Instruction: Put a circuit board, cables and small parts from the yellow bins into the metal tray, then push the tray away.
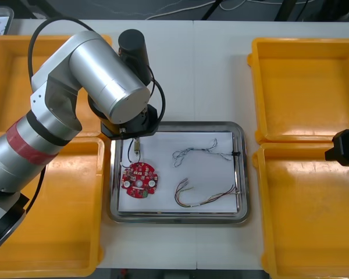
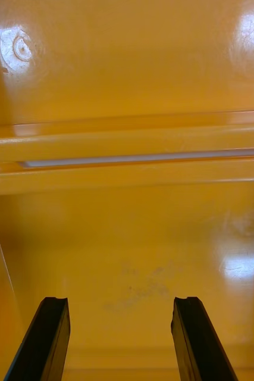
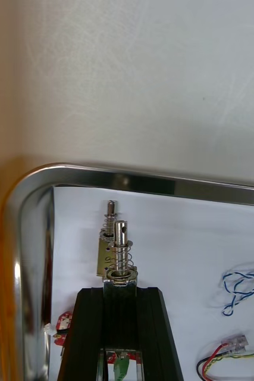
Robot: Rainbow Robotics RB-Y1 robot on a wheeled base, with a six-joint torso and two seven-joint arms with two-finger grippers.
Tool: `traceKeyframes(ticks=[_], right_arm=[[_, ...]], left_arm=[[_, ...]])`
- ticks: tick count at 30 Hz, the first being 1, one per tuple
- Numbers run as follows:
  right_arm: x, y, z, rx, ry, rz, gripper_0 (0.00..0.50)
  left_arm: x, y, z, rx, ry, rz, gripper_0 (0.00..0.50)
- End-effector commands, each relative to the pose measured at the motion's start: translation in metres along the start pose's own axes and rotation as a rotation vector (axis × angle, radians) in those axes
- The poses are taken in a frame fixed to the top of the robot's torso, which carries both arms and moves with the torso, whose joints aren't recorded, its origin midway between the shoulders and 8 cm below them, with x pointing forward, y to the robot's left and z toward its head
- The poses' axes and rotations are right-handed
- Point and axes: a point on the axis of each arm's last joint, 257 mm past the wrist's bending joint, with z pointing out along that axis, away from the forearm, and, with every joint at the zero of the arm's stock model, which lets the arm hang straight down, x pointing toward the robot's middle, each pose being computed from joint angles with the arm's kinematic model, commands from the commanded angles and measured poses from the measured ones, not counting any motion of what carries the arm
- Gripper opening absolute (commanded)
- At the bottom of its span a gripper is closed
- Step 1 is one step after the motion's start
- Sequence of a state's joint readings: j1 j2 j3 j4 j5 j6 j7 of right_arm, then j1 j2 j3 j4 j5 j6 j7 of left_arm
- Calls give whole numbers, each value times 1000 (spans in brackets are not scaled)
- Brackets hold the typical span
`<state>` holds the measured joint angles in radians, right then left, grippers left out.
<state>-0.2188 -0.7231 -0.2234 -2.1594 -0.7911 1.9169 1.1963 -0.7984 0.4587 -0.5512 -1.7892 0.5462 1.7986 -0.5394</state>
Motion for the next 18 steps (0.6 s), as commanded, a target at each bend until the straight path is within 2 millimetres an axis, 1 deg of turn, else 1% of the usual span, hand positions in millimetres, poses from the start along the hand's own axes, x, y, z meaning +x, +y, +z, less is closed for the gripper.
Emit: traceKeyframes(ticks=[1,4,14,18], right_arm=[[-5,-15,-15,39,-35,20,500],[-5,-15,-15,39,-35,20,500],[-5,-15,-15,39,-35,20,500],[-5,-15,-15,39,-35,20,500]], left_arm=[[21,-27,3,79,2,-17,0],[27,-32,10,89,-6,-2,0],[38,-33,27,89,-31,18,0],[38,-32,31,94,-40,17,0]])
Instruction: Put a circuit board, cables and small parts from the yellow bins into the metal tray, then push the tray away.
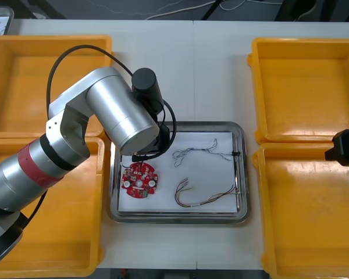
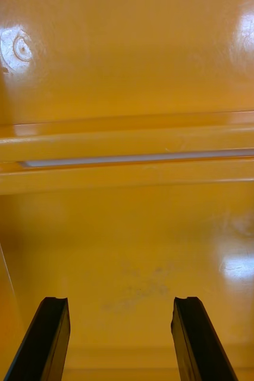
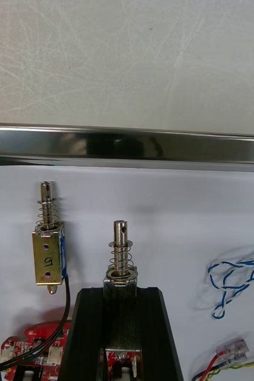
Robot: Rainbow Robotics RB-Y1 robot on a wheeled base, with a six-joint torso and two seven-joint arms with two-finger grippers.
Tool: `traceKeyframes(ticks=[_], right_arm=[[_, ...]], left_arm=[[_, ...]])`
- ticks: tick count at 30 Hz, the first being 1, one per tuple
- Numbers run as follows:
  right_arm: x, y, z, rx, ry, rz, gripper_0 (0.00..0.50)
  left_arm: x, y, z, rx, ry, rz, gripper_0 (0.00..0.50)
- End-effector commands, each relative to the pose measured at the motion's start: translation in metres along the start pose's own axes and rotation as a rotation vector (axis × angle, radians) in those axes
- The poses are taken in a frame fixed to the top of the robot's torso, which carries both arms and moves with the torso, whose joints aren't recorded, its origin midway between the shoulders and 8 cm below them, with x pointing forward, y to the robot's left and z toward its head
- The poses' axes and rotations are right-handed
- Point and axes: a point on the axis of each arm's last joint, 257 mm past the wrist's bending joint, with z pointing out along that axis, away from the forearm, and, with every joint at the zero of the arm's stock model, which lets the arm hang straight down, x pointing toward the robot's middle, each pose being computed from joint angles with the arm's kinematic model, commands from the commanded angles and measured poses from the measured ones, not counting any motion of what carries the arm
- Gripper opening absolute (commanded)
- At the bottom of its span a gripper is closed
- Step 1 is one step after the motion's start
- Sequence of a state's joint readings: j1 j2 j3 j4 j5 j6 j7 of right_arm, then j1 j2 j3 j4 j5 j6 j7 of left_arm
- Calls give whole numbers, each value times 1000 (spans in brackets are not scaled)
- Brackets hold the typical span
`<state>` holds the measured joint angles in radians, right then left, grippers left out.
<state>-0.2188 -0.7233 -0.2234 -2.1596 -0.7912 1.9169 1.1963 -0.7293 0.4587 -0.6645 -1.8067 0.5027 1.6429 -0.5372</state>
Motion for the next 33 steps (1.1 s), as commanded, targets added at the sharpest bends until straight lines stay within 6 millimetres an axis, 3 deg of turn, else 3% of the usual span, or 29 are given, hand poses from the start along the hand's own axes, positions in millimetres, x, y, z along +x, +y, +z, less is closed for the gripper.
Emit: traceKeyframes(ticks=[1,33], right_arm=[[-5,-15,-15,39,-35,21,500],[-5,-15,-15,39,-35,21,500]], left_arm=[[9,-10,2,33,-18,-55,0],[1,-8,21,35,-69,-52,0]])
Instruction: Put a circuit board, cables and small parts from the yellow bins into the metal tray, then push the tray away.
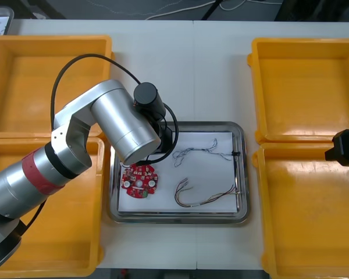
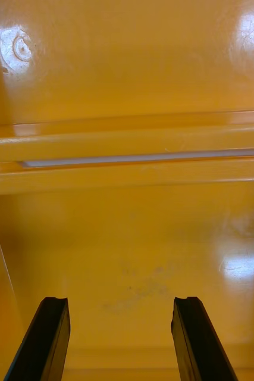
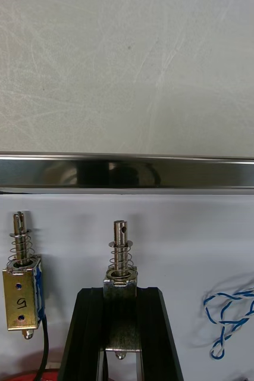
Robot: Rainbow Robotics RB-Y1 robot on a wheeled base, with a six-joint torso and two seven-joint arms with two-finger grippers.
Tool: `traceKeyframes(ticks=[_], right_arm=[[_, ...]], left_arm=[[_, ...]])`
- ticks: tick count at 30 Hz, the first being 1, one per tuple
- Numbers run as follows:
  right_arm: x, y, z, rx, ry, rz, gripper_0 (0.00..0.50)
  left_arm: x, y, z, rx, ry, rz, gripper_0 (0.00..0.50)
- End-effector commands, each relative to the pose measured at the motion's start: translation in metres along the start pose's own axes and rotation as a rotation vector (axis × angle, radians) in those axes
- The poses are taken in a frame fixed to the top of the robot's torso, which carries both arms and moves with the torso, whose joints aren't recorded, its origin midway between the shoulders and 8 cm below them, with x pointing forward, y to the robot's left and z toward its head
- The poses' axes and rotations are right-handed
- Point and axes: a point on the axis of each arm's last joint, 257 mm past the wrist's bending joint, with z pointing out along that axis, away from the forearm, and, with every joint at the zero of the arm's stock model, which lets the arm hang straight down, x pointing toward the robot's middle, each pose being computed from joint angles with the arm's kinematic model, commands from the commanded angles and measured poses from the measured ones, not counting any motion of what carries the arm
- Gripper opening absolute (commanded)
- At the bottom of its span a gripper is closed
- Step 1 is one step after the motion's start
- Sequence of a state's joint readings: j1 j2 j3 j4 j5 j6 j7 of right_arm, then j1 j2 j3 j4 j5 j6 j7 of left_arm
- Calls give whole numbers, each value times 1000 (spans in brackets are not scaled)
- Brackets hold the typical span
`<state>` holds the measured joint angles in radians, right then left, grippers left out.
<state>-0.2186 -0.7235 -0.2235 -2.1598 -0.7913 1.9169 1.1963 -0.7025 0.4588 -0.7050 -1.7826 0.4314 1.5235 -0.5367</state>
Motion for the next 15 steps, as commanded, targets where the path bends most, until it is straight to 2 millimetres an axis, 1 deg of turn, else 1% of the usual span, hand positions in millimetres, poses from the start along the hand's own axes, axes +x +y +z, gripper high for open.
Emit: traceKeyframes(ticks=[1,4,5,6,8,10,11,12,13,15], right_arm=[[-5,-15,-15,39,-35,21,500],[-5,-15,-15,39,-35,21,500],[-5,-15,-15,39,-35,21,500],[-5,-15,-15,39,-35,21,500],[-5,-15,-15,39,-35,21,500],[-5,-15,-15,39,-35,21,500],[-5,-15,-15,39,-35,21,500],[-5,-15,-15,39,-35,21,500],[-5,-15,-15,39,-35,21,500],[-5,-15,-15,39,-35,21,500]], left_arm=[[8,0,3,1,2,-66,0],[8,0,3,0,0,-68,0],[8,-1,3,1,0,-67,16],[7,0,3,1,-2,-70,57],[7,0,3,1,-2,-70,109],[7,-1,3,0,-2,-70,140],[7,0,3,-1,-2,-71,179],[8,1,4,-2,-1,-70,233],[7,0,3,-2,-3,-70,255],[7,0,3,-1,-2,-71,336]])
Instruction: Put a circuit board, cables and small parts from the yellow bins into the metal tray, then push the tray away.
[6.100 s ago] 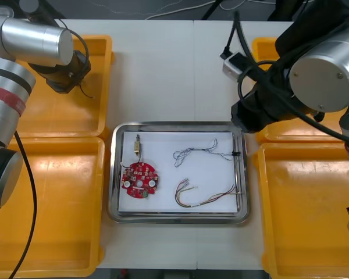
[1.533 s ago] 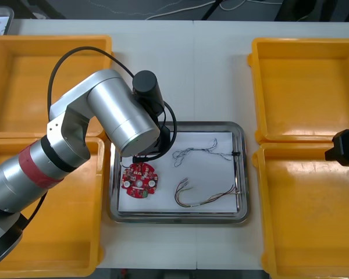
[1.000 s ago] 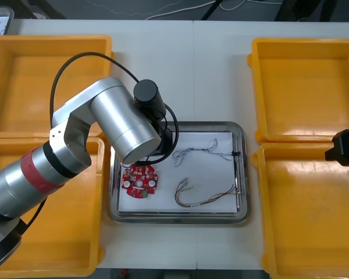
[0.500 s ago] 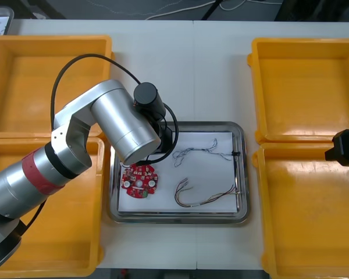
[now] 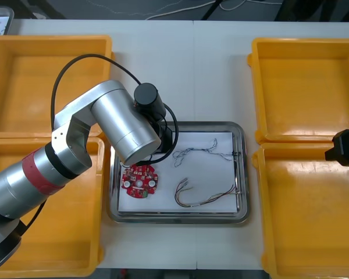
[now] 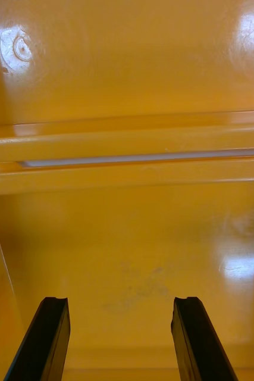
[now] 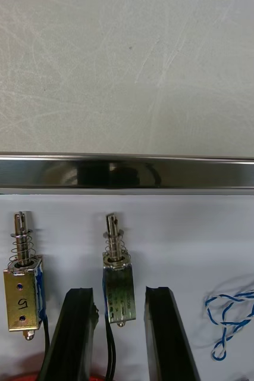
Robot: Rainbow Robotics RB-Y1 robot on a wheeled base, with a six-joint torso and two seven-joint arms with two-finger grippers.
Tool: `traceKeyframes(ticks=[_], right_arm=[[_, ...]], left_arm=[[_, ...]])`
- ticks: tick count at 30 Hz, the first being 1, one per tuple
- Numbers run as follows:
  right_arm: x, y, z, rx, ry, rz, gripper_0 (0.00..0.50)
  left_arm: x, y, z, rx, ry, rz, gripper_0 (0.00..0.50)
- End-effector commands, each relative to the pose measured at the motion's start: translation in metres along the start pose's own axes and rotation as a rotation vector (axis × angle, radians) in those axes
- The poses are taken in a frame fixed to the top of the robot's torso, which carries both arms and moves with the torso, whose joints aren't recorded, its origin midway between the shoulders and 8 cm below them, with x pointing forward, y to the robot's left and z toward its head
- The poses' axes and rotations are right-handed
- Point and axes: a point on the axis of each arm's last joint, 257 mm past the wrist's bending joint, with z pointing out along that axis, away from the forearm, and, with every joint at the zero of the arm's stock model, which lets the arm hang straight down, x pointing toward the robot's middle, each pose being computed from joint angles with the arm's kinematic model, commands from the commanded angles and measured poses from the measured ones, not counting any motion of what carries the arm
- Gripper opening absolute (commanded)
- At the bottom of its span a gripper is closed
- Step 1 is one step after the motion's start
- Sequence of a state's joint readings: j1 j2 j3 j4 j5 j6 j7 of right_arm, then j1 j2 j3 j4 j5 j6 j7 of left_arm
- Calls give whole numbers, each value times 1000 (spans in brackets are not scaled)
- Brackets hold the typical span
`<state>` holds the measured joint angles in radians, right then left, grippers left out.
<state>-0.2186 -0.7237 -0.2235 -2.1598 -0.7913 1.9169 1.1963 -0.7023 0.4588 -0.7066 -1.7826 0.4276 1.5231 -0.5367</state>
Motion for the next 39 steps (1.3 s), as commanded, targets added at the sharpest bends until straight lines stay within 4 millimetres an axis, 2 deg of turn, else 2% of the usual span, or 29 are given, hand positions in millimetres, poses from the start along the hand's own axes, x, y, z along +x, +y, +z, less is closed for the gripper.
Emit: traceKeyframes(ticks=[1,3,5,9,16,29,39], right_arm=[[-5,-15,-15,38,-35,21,500],[-5,-15,-15,38,-35,21,500],[-5,-15,-15,38,-35,21,500],[-5,-15,-15,38,-35,21,500],[-5,-15,-15,38,-35,21,500],[-5,-15,-15,38,-35,21,500],[-5,-15,-15,38,-35,21,500]], left_arm=[[7,0,3,0,0,-73,355],[7,1,3,-1,-1,-73,414],[6,0,3,0,-2,-72,454],[2,2,1,1,-7,-75,500],[-6,3,-10,12,-3,-85,500],[-22,17,-69,-8,61,-87,500],[-37,47,-106,-27,75,-37,500]])
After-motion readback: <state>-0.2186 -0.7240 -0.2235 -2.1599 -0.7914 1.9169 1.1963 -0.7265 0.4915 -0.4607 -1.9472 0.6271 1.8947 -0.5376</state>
